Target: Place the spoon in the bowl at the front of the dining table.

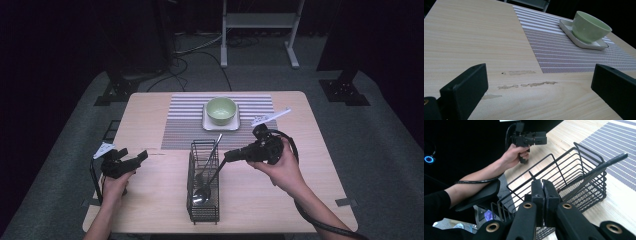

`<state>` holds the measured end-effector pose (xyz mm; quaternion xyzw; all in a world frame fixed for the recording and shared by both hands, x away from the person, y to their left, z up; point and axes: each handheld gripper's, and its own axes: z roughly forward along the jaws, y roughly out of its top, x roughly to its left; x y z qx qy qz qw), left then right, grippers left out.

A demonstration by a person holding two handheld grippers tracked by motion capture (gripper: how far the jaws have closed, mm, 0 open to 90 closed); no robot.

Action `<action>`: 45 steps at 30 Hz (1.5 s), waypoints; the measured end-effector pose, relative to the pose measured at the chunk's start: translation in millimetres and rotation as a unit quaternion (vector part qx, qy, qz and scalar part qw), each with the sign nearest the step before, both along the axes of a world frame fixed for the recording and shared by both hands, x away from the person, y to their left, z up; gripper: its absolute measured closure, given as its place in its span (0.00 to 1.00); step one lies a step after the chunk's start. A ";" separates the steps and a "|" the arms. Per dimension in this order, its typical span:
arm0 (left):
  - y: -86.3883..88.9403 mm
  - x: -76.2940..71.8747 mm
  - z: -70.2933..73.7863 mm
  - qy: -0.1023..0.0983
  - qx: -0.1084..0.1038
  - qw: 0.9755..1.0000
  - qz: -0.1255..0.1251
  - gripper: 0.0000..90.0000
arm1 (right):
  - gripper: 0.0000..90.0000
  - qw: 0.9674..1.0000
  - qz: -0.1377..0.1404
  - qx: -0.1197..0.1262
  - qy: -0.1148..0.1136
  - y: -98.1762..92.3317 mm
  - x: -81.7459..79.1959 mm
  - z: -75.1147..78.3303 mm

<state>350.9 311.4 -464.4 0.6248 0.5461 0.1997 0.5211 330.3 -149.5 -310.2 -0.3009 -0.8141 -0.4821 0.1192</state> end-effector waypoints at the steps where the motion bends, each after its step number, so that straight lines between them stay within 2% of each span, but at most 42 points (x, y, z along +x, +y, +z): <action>1: 0.1 0.0 0.0 0.000 0.000 1.000 0.000 0.00 | 0.98 1.000 -0.001 0.002 0.001 -0.5 0.0 0.7; 35: 0.5 -0.3 0.6 -0.002 0.000 1.000 0.000 0.00 | 0.98 0.998 -0.018 0.052 0.015 -25.1 0.3 11.8; 45: 0.5 -0.3 0.5 -0.002 0.000 1.000 0.001 0.00 | 0.98 0.998 -0.024 0.056 0.015 -32.0 -0.4 15.0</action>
